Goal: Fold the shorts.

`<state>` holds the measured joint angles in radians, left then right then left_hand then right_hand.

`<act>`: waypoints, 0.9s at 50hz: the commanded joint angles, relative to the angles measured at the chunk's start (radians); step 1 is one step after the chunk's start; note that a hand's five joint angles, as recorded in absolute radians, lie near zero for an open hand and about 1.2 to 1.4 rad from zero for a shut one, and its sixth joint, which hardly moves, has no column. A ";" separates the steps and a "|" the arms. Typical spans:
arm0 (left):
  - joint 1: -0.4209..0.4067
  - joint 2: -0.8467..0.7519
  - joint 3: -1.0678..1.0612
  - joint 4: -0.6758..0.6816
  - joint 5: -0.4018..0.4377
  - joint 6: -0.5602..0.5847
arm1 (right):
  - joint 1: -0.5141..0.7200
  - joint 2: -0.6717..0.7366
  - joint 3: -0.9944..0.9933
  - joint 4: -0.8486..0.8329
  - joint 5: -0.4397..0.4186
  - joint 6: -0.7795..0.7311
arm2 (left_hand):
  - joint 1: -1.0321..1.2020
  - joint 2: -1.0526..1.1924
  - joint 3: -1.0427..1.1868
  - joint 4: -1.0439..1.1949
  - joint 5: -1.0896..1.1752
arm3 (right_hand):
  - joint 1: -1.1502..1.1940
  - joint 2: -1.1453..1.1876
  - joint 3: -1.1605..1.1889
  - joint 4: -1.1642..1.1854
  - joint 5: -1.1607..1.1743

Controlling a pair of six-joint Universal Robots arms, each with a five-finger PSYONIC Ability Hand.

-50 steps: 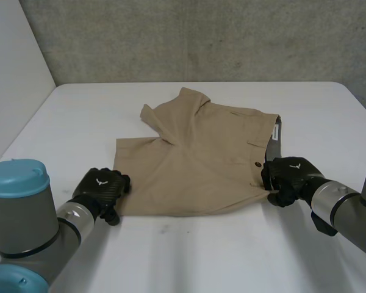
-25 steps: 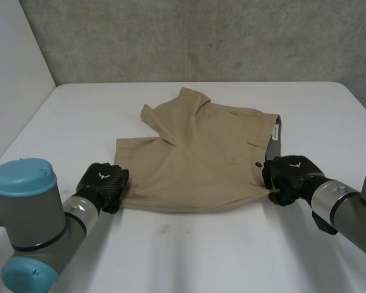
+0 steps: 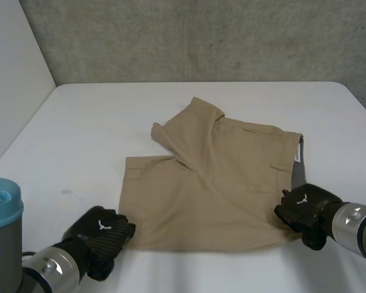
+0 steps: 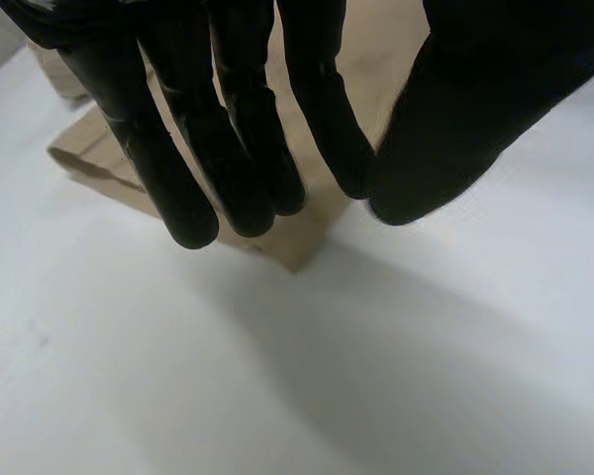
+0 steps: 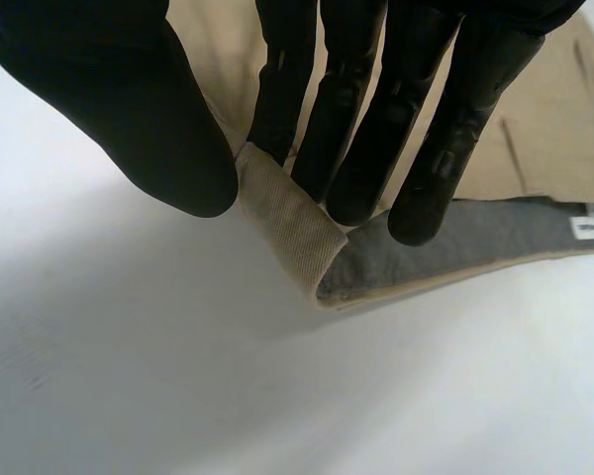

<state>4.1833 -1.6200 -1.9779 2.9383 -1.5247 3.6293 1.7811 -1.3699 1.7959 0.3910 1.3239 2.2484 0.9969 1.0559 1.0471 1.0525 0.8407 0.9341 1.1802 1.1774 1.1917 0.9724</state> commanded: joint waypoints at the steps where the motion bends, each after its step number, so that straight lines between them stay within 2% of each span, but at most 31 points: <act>1: -0.012 -0.057 0.138 0.094 0.001 0.005 | 0.001 0.009 0.010 -0.029 -0.005 0.000 | -0.540 -0.599 -0.590 -0.595 -0.558 | 0.462 0.216 0.219 0.205 0.249; 6: -0.011 -0.136 0.283 0.272 0.006 0.002 | 0.009 0.014 0.014 -0.067 -0.003 0.010 | -0.551 -0.610 -0.602 -0.607 -0.570 | 0.462 0.216 0.219 0.205 0.249; 11: -0.011 -0.321 0.482 0.462 0.012 0.002 | 0.011 0.014 0.031 -0.107 -0.003 0.016 | -0.572 -0.631 -0.622 -0.628 -0.590 | 0.462 0.216 0.219 0.205 0.249; 13: -0.011 -0.391 0.559 0.489 0.011 0.002 | 0.012 0.017 0.037 -0.127 -0.002 0.016 | -0.572 -0.631 -0.622 -0.628 -0.590 | 0.462 0.216 0.219 0.205 0.249; 23: 0.006 -0.820 1.032 0.391 0.034 0.011 | 0.012 0.043 0.048 -0.146 -0.002 0.016 | -0.549 -0.608 -0.599 -0.604 -0.567 | 0.462 0.216 0.219 0.205 0.249; 32: 0.073 -1.014 1.220 0.338 0.116 0.066 | 0.006 0.061 0.046 -0.182 0.001 0.016 | -0.449 -0.508 -0.499 -0.504 -0.467 | 0.462 0.216 0.219 0.205 0.249; 34: 0.077 -1.032 1.242 0.341 0.127 0.074 | 0.006 0.066 0.045 -0.185 0.002 0.016 | -0.387 -0.446 -0.438 -0.443 -0.406 | 0.462 0.216 0.219 0.205 0.249; 42: 0.081 -1.110 1.323 0.335 0.141 0.080 | 0.004 0.094 0.040 -0.192 0.002 0.016 | 0.088 0.029 0.038 0.032 0.070 | 0.462 0.216 0.219 0.205 0.249; 44: 0.083 -1.121 1.329 0.334 0.140 0.086 | 0.004 0.097 0.039 -0.193 0.002 0.016 | 0.226 0.167 0.176 0.170 0.208 | 0.462 0.216 0.219 0.205 0.249; 45: 0.084 -1.129 1.332 0.334 0.140 0.100 | 0.004 0.097 0.039 -0.193 0.002 0.016 | 0.398 0.339 0.347 0.342 0.379 | 0.462 0.216 0.219 0.205 0.249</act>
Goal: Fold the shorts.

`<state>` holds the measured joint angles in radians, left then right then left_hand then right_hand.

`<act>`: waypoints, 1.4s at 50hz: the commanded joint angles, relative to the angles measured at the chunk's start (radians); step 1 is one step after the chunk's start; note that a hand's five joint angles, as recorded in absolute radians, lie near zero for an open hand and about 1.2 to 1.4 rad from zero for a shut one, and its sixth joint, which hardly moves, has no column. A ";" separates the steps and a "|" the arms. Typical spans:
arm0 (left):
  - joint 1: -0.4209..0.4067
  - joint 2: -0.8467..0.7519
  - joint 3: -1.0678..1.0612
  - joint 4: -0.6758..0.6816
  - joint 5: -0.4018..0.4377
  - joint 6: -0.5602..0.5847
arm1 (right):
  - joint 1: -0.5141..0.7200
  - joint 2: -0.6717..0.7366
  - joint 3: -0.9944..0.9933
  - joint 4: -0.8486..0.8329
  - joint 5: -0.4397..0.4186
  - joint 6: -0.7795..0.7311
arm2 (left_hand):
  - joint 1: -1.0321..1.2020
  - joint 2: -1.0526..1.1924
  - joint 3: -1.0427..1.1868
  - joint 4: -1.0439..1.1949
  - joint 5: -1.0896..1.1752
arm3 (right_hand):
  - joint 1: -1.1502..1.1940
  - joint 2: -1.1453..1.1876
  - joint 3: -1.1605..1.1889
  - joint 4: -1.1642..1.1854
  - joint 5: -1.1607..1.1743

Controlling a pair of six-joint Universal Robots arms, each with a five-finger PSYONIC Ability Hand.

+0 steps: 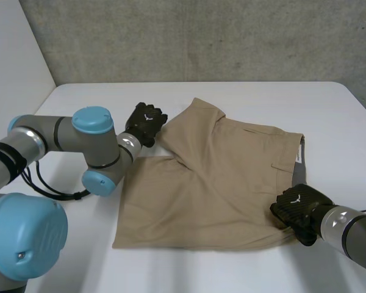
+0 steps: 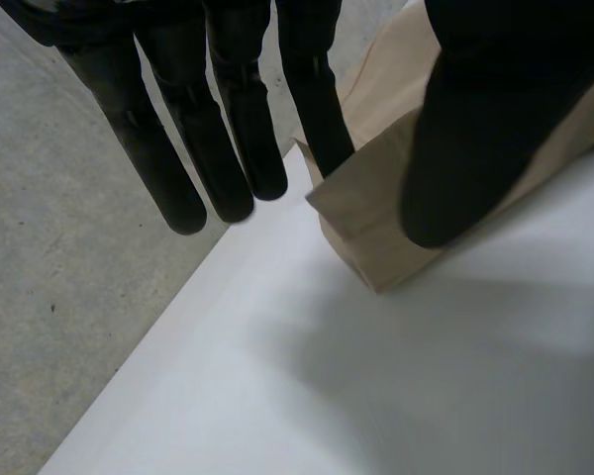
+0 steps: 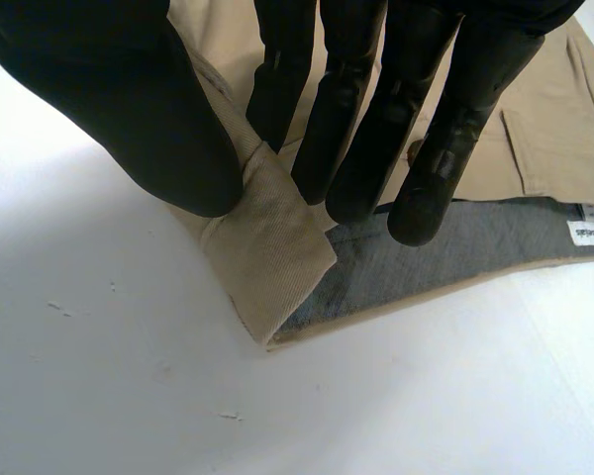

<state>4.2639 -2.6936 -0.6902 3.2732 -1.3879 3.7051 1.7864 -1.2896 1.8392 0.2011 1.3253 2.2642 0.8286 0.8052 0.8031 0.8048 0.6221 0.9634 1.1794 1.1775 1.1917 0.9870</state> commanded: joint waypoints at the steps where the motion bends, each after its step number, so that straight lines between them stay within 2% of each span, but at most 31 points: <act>1: 0.004 -0.057 0.044 -0.003 0.000 0.030 | -0.001 0.016 -0.005 -0.003 0.000 0.000 | 0.568 0.591 0.593 0.591 0.600 | 0.433 0.217 0.219 0.205 0.235; 7: -0.004 -0.045 0.017 -0.020 -0.066 0.120 | -0.001 0.015 -0.008 -0.011 0.002 0.000 | 0.568 0.591 0.593 0.591 0.600 | 0.433 0.217 0.219 0.205 0.235; 11: -0.015 -0.026 -0.017 -0.033 -0.221 0.194 | 0.004 0.015 -0.008 -0.011 0.002 0.002 | 0.568 0.591 0.593 0.591 0.600 | 0.433 0.217 0.219 0.205 0.235; 12: -0.019 -0.009 -0.031 -0.041 -0.285 0.225 | 0.005 0.015 -0.006 -0.011 0.002 0.002 | 0.568 0.591 0.593 0.591 0.600 | 0.433 0.217 0.219 0.205 0.235; 16: -0.048 0.035 -0.093 -0.050 -0.373 0.260 | 0.005 0.015 -0.006 -0.011 0.003 0.011 | 0.568 0.591 0.593 0.591 0.600 | 0.433 0.217 0.219 0.205 0.235; 25: -0.071 0.080 -0.150 -0.047 -0.373 0.256 | 0.007 0.015 -0.005 -0.011 0.002 0.026 | 0.568 0.591 0.593 0.591 0.600 | 0.433 0.217 0.219 0.205 0.235; 26: -0.073 0.083 -0.150 -0.046 -0.373 0.256 | 0.007 0.015 -0.005 -0.009 0.002 0.026 | 0.516 0.539 0.541 0.540 0.548 | 0.433 0.217 0.219 0.205 0.235; 27: -0.078 0.090 -0.152 -0.046 -0.372 0.254 | 0.007 0.015 -0.005 -0.011 0.002 0.028 | 0.233 0.257 0.259 0.257 0.265 | 0.433 0.217 0.219 0.205 0.235; 31: -0.087 0.113 -0.153 -0.047 -0.375 0.245 | 0.007 0.013 -0.005 -0.012 0.002 0.029 | -0.504 -0.481 -0.479 -0.480 -0.472 | 0.433 0.217 0.219 0.205 0.235; 33: -0.088 0.133 -0.160 -0.047 -0.378 0.233 | 0.005 0.013 -0.005 -0.020 0.002 0.035 | -0.594 -0.571 -0.569 -0.571 -0.562 | 0.433 0.217 0.219 0.205 0.235; 42: -0.072 0.345 -0.323 -0.061 -0.376 0.050 | -0.004 0.010 -0.029 -0.084 -0.003 0.175 | -0.609 -0.586 -0.584 -0.585 -0.577 | 0.433 0.217 0.219 0.205 0.235; 48: -0.049 0.580 -0.607 -0.144 -0.359 -0.085 | -0.007 0.010 -0.048 -0.107 -0.006 0.274 | -0.548 -0.524 -0.522 -0.524 -0.516 | 0.433 0.217 0.219 0.205 0.235; 50: -0.049 0.636 -0.687 -0.164 -0.343 -0.111 | -0.004 0.010 -0.049 -0.120 -0.006 0.294 | -0.527 -0.504 -0.502 -0.503 -0.495 | 0.433 0.217 0.219 0.205 0.235; 58: -0.062 0.912 -1.079 -0.196 -0.188 -0.235 | -0.004 0.010 -0.052 -0.186 0.002 0.376 | -0.204 -0.181 -0.179 -0.181 -0.172 | 0.433 0.217 0.219 0.205 0.235; 62: -0.076 0.960 -1.170 -0.198 -0.174 -0.267 | -0.001 0.012 -0.060 -0.196 0.000 0.428 | -0.201 -0.178 -0.176 -0.177 -0.169 | 0.433 0.217 0.219 0.205 0.235; 70: -0.072 0.924 -1.243 -0.155 -0.175 -0.283 | 0.005 0.012 -0.066 -0.200 0.002 0.451 | -0.204 -0.181 -0.179 -0.180 -0.172 | 0.433 0.217 0.219 0.205 0.235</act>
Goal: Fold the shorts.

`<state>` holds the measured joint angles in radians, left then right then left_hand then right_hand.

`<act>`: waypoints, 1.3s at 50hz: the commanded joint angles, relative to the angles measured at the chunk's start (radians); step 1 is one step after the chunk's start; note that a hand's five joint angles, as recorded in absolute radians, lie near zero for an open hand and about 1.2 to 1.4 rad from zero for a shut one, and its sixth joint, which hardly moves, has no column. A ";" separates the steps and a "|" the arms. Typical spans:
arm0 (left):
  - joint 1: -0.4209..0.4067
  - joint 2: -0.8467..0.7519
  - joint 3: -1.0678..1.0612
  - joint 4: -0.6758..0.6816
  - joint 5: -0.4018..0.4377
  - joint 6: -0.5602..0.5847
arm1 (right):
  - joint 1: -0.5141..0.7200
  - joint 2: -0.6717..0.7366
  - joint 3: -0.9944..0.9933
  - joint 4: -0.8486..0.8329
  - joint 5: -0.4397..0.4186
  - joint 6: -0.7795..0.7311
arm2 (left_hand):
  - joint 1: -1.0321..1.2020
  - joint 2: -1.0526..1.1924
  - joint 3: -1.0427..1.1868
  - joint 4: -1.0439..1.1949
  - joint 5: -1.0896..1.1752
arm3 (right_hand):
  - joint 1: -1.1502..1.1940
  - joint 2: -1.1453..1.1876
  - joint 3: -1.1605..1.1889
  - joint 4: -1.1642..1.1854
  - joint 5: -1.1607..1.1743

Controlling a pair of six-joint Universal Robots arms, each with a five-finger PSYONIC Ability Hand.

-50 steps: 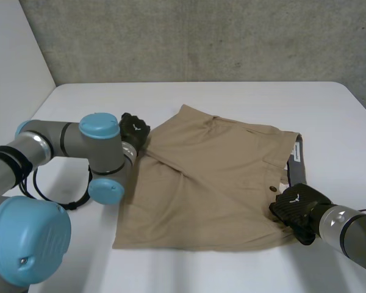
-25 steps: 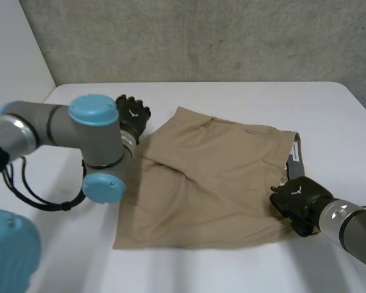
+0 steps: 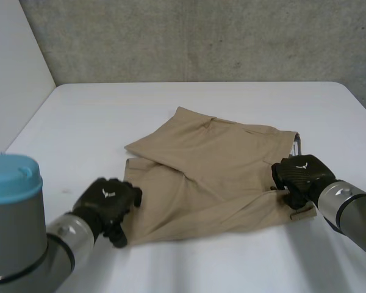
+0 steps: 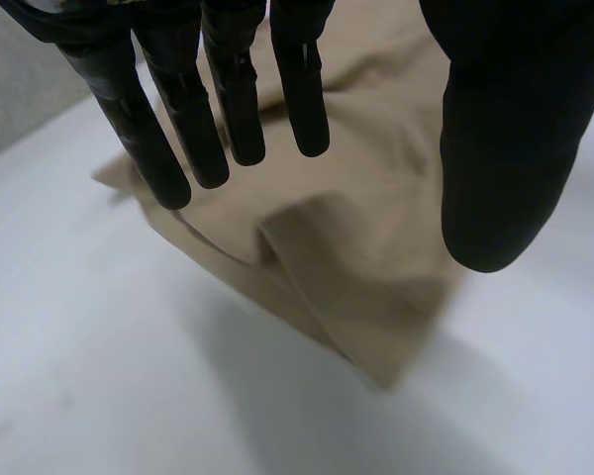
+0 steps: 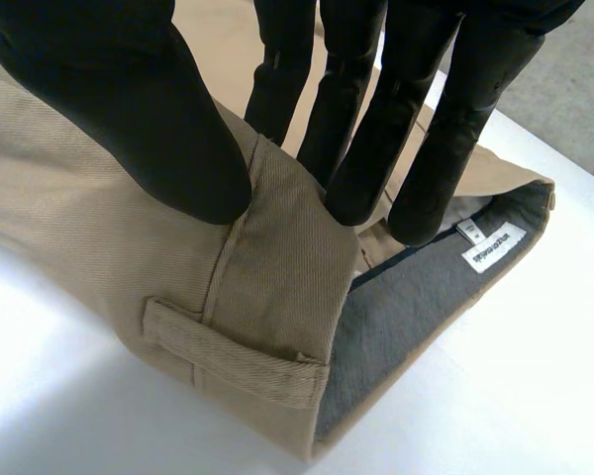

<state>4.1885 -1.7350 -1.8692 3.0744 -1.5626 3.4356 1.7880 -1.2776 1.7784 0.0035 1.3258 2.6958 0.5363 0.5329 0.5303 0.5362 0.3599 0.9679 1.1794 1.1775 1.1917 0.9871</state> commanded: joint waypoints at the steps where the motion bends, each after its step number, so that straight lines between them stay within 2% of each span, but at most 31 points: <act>1: 0.004 -0.047 -0.064 0.055 -0.001 -0.013 | 0.004 0.000 -0.007 -0.005 0.003 0.019 | 0.088 0.092 0.094 0.088 0.090 | 0.428 0.217 0.219 0.205 0.235; 11: 0.005 -0.144 -0.051 0.138 -0.002 -0.012 | -0.007 0.000 -0.007 -0.013 0.009 0.059 | 0.118 0.121 0.124 0.118 0.119 | 0.428 0.217 0.219 0.205 0.235; 15: 0.001 -0.169 -0.038 0.170 -0.004 -0.012 | -0.007 -0.002 -0.008 -0.013 0.009 0.059 | 0.270 0.273 0.276 0.270 0.272 | 0.428 0.217 0.219 0.205 0.235; 19: -0.004 -0.173 -0.031 0.199 -0.016 -0.012 | -0.007 -0.002 -0.007 -0.013 0.009 0.059 | 0.607 0.611 0.613 0.607 0.609 | 0.428 0.217 0.219 0.205 0.235; 20: -0.005 -0.172 -0.030 0.211 -0.030 -0.012 | -0.007 -0.003 -0.007 -0.013 0.009 0.059 | 0.785 0.789 0.791 0.785 0.787 | 0.428 0.217 0.219 0.205 0.235; 21: -0.007 -0.170 -0.030 0.216 -0.039 -0.012 | -0.007 -0.003 -0.007 -0.013 0.009 0.059 | 0.859 0.863 0.865 0.859 0.861 | 0.428 0.217 0.219 0.205 0.235; 27: -0.028 -0.083 -0.025 0.231 -0.123 -0.010 | -0.004 -0.022 -0.005 -0.008 0.015 0.044 | 0.860 0.863 0.866 0.860 0.862 | 0.428 0.217 0.219 0.205 0.235; 34: -0.036 0.089 -0.034 0.205 -0.136 0.011 | 0.008 -0.104 0.001 0.039 0.006 -0.022 | 0.860 0.863 0.866 0.860 0.862 | 0.428 0.217 0.219 0.205 0.235; 38: -0.027 0.192 -0.047 0.113 -0.129 0.063 | 0.005 -0.147 0.007 0.142 0.006 -0.149 | 0.860 0.863 0.866 0.860 0.862 | 0.428 0.217 0.219 0.205 0.235; 43: -0.031 0.268 -0.083 -0.083 -0.125 0.168 | -0.007 -0.174 0.021 0.298 0.007 -0.278 | 0.860 0.863 0.866 0.860 0.862 | 0.428 0.217 0.219 0.205 0.235; 53: -0.085 0.433 -0.179 -0.308 -0.100 0.182 | -0.015 -0.293 0.145 0.523 -0.005 -0.494 | 0.860 0.863 0.866 0.860 0.862 | 0.428 0.217 0.219 0.205 0.235; 60: -0.090 0.382 -0.145 -0.287 -0.091 0.197 | -0.096 -0.332 0.151 0.549 -0.019 -0.551 | 0.860 0.863 0.866 0.860 0.862 | 0.428 0.217 0.219 0.205 0.235; 65: -0.087 0.174 0.003 -0.134 -0.094 0.214 | -0.104 -0.281 0.090 0.460 -0.079 -0.527 | 0.860 0.863 0.866 0.860 0.862 | 0.428 0.217 0.219 0.205 0.235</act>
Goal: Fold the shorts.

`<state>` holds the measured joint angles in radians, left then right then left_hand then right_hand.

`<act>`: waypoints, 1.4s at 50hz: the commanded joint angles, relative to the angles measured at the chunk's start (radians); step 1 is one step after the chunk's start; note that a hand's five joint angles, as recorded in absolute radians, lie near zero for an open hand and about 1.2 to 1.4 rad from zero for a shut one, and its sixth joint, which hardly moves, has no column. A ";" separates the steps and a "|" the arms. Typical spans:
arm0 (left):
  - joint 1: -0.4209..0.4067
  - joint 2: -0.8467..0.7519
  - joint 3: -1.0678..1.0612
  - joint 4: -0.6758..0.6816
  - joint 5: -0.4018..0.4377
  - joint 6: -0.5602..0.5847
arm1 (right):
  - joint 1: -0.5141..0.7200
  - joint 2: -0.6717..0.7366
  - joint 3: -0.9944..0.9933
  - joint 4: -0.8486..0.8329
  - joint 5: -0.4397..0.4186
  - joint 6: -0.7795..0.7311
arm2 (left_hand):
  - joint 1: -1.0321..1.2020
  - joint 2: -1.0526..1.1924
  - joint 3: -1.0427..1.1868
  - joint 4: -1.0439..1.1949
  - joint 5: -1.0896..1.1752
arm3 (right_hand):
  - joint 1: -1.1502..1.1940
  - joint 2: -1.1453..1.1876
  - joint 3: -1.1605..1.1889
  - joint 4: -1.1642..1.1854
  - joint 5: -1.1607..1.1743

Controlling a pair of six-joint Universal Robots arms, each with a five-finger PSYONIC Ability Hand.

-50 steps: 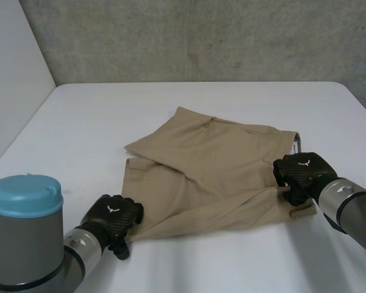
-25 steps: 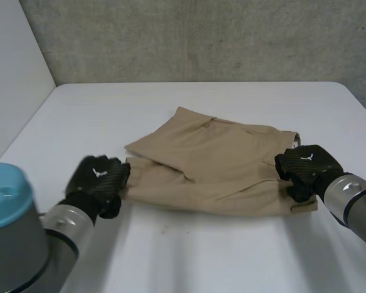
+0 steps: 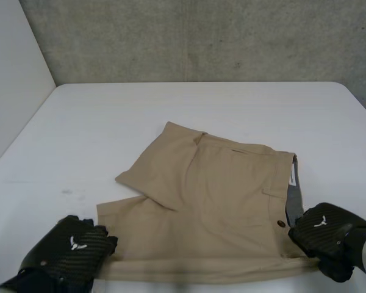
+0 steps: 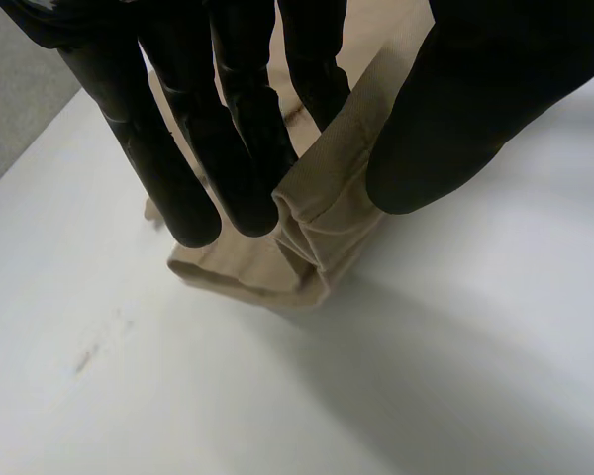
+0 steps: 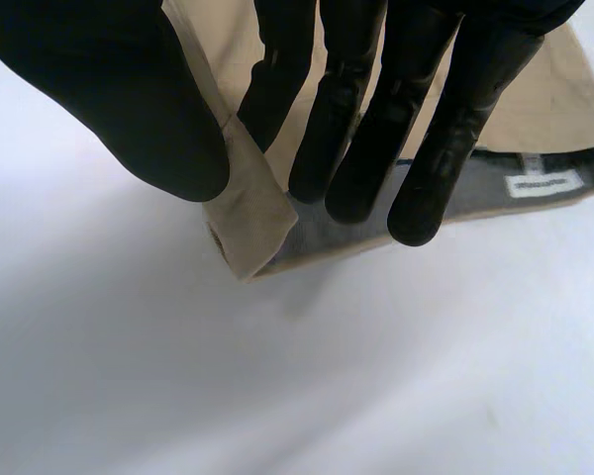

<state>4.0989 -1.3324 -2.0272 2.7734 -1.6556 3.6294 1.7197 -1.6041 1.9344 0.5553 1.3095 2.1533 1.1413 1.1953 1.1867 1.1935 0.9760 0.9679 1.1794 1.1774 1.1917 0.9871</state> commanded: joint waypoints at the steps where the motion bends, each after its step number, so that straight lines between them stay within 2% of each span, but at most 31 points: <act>1: 0.003 -0.266 0.188 0.195 -0.001 0.021 | -0.034 0.105 -0.099 -0.139 -0.067 0.043 | 0.255 0.201 0.210 0.203 0.246 | 0.428 0.217 0.219 0.205 0.235; 4: 0.003 -0.421 0.329 0.285 -0.007 0.021 | -0.023 0.188 -0.165 -0.199 -0.053 0.112 | 0.255 0.201 0.210 0.203 0.246 | 0.428 0.217 0.219 0.205 0.235; 8: 0.003 -0.614 0.545 0.359 -0.009 0.021 | -0.002 0.308 -0.300 -0.274 0.009 0.230 | 0.255 0.201 0.210 0.203 0.246 | 0.428 0.217 0.219 0.205 0.235; 11: -0.002 -0.779 0.748 0.391 -0.012 0.028 | 0.026 0.372 -0.369 -0.317 0.068 0.260 | 0.255 0.201 0.210 0.203 0.246 | 0.428 0.217 0.219 0.205 0.235; 14: 0.000 -0.898 0.898 0.402 -0.013 0.034 | 0.087 0.460 -0.460 -0.405 0.146 0.270 | 0.255 0.201 0.210 0.203 0.246 | 0.428 0.217 0.219 0.205 0.235; 16: 0.006 -1.031 1.072 0.407 -0.029 0.040 | 0.112 0.510 -0.514 -0.486 0.206 0.272 | 0.255 0.201 0.210 0.203 0.246 | 0.428 0.217 0.219 0.205 0.235; 20: 0.018 -1.241 1.352 0.407 -0.064 0.072 | 0.126 0.594 -0.584 -0.628 0.264 0.273 | 0.255 0.201 0.210 0.203 0.246 | 0.428 0.217 0.219 0.205 0.235; 26: 0.052 -1.485 1.654 0.437 -0.062 0.191 | 0.159 0.707 -0.664 -0.781 0.269 0.266 | 0.255 0.201 0.210 0.203 0.246 | 0.428 0.217 0.219 0.205 0.235; 30: 0.054 -1.568 1.725 0.529 -0.064 0.222 | 0.172 0.791 -0.721 -0.874 0.280 0.252 | 0.255 0.201 0.210 0.203 0.246 | 0.428 0.217 0.219 0.205 0.235; 32: 0.057 -1.578 1.723 0.580 -0.067 0.222 | 0.173 0.835 -0.753 -0.910 0.281 0.244 | 0.255 0.201 0.210 0.203 0.246 | 0.428 0.217 0.219 0.205 0.235; 33: 0.057 -1.581 1.720 0.604 -0.069 0.222 | 0.173 0.846 -0.762 -0.919 0.284 0.243 | 0.250 0.195 0.204 0.197 0.240 | 0.220 0.009 0.011 -0.004 0.026; 34: 0.057 -1.581 1.708 0.642 -0.067 0.219 | 0.173 0.855 -0.770 -0.925 0.286 0.241 | -0.268 -0.322 -0.313 -0.320 -0.277 | -0.110 -0.322 -0.320 -0.334 -0.304; 35: 0.055 -1.581 1.697 0.658 -0.067 0.219 | 0.175 0.866 -0.784 -0.934 0.290 0.240 | -0.660 -0.714 -0.705 -0.712 -0.669 | -0.762 -0.973 -0.971 -0.986 -0.956; 36: 0.052 -1.579 1.687 0.669 -0.067 0.219 | 0.175 0.865 -0.785 -0.939 0.292 0.241 | -0.967 -1.021 -1.012 -1.019 -0.976 | -0.793 -1.005 -1.003 -1.017 -0.987; 41: 0.014 -1.532 1.593 0.706 -0.072 0.218 | 0.175 0.775 -0.747 -0.943 0.307 0.273 | -0.967 -1.021 -1.012 -1.019 -0.976 | -0.793 -1.005 -1.003 -1.017 -0.987; 44: -0.012 -1.429 1.488 0.696 -0.076 0.215 | 0.170 0.656 -0.643 -0.916 0.300 0.348 | -0.967 -1.021 -1.012 -1.019 -0.976 | -0.793 -1.005 -1.003 -1.017 -0.987; 45: -0.012 -1.338 1.388 0.692 -0.076 0.212 | 0.167 0.633 -0.614 -0.905 0.298 0.367 | -0.967 -1.021 -1.012 -1.019 -0.976 | -0.793 -1.005 -1.003 -1.017 -0.987; 48: -0.008 -1.236 1.259 0.690 -0.076 0.192 | 0.164 0.527 -0.496 -0.833 0.284 0.462 | -0.967 -1.021 -1.012 -1.019 -0.976 | -0.793 -1.005 -1.003 -1.017 -0.987; 52: 0.023 -1.044 1.008 0.689 -0.070 0.098 | 0.159 0.449 -0.362 -0.715 0.223 0.559 | -0.967 -1.021 -1.012 -1.019 -0.976 | -0.775 -0.986 -0.984 -0.999 -0.968; 54: 0.035 -0.966 0.894 0.687 -0.069 0.016 | 0.140 0.431 -0.289 -0.672 0.177 0.611 | -0.967 -1.021 -1.012 -1.019 -0.976 | -0.710 -0.922 -0.919 -0.934 -0.904; 57: 0.038 -0.878 0.765 0.687 -0.065 -0.113 | 0.103 0.428 -0.223 -0.670 0.143 0.646 | -0.967 -1.021 -1.012 -1.019 -0.976 | -0.663 -0.874 -0.872 -0.887 -0.857; 61: 0.040 -0.808 0.647 0.681 -0.059 -0.230 | 0.060 0.428 -0.160 -0.712 0.109 0.663 | -0.967 -1.021 -1.012 -1.019 -0.976 | -0.584 -0.795 -0.793 -0.808 -0.778; 65: 0.050 -0.766 0.578 0.681 -0.059 -0.259 | 0.055 0.457 -0.152 -0.773 0.112 0.654 | -0.967 -1.021 -1.012 -1.019 -0.976 | -0.370 -0.581 -0.579 -0.593 -0.563; 68: 0.052 -0.754 0.549 0.683 -0.059 -0.261 | 0.046 0.503 -0.163 -0.816 0.114 0.649 | -0.967 -1.021 -1.012 -1.019 -0.976 | -0.027 -0.238 -0.236 -0.251 -0.220; 69: 0.052 -0.752 0.544 0.683 -0.059 -0.261 | 0.035 0.519 -0.170 -0.827 0.117 0.645 | -0.967 -1.021 -1.012 -1.019 -0.976 | 0.285 0.074 0.076 0.061 0.092; 70: 0.052 -0.751 0.539 0.681 -0.059 -0.261 | 0.028 0.526 -0.175 -0.830 0.119 0.642 | -0.967 -1.021 -1.012 -1.019 -0.976 | 0.427 0.215 0.217 0.203 0.233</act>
<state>4.1470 -2.0993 -1.4468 3.4549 -1.7149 3.3710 1.7716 -1.1436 1.7860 -0.2088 1.4173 2.8154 0.1982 0.2049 0.2219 0.2076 0.0469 0.6182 0.7359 0.7219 0.7198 0.5222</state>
